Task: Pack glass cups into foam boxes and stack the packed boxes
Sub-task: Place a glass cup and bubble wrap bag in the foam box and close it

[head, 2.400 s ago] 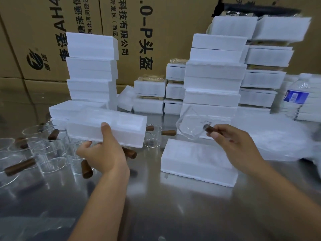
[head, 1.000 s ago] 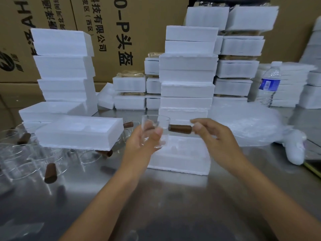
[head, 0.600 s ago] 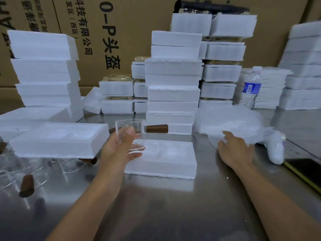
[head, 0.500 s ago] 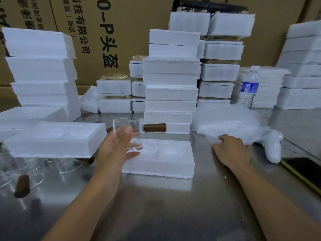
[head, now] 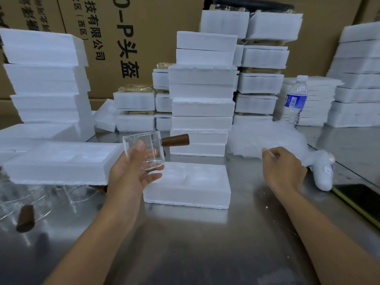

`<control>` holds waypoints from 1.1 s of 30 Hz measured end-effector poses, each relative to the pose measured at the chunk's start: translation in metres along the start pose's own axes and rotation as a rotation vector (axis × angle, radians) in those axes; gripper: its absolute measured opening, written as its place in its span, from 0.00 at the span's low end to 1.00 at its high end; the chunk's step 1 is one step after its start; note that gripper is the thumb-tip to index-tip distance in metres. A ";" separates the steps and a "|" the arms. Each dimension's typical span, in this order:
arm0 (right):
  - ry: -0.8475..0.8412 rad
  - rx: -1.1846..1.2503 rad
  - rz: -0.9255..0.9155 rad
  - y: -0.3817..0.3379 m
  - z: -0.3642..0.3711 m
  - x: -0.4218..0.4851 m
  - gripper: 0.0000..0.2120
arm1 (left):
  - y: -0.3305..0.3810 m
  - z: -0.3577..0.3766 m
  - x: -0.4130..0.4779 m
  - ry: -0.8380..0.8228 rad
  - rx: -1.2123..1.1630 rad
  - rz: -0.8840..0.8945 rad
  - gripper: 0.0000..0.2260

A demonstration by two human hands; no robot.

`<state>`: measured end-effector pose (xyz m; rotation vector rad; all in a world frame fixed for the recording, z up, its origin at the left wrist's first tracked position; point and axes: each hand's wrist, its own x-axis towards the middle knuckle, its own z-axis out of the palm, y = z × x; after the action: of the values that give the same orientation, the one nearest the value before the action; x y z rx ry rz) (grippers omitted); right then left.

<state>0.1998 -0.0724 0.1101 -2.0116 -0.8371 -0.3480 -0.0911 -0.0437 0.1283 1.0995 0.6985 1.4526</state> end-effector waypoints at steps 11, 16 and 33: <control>-0.297 -0.363 -0.159 0.008 0.009 -0.006 0.16 | 0.004 -0.002 0.000 0.012 -0.041 -0.001 0.28; -0.316 -0.338 -0.128 0.006 0.004 -0.006 0.10 | 0.004 -0.001 0.000 0.010 -0.041 -0.002 0.29; 0.207 0.431 -0.055 -0.021 -0.005 -0.003 0.04 | 0.008 -0.001 0.000 0.017 -0.079 0.005 0.27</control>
<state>0.1835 -0.0701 0.1243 -1.5281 -0.7632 -0.3653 -0.0957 -0.0445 0.1347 1.0299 0.6447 1.4828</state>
